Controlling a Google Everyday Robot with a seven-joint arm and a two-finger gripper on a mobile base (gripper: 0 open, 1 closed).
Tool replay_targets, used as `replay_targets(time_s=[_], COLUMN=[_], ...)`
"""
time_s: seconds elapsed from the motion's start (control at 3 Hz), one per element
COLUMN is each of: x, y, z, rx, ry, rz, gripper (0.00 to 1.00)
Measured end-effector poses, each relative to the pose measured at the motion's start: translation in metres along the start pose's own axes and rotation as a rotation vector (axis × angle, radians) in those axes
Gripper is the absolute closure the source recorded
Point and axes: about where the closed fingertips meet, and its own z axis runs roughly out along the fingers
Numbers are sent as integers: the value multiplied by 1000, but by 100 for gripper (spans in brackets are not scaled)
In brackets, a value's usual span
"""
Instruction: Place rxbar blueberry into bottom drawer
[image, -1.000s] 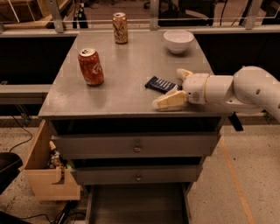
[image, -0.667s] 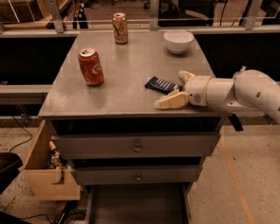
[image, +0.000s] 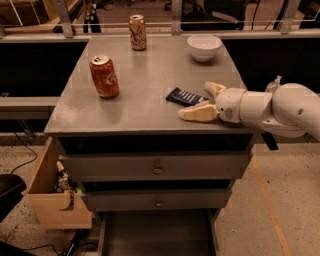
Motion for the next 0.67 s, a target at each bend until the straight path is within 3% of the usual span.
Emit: replay_targets(time_s=[0.67], x=[-6], y=[0], z=[-2], rx=[0], ry=[0], rz=[0], gripper=[87])
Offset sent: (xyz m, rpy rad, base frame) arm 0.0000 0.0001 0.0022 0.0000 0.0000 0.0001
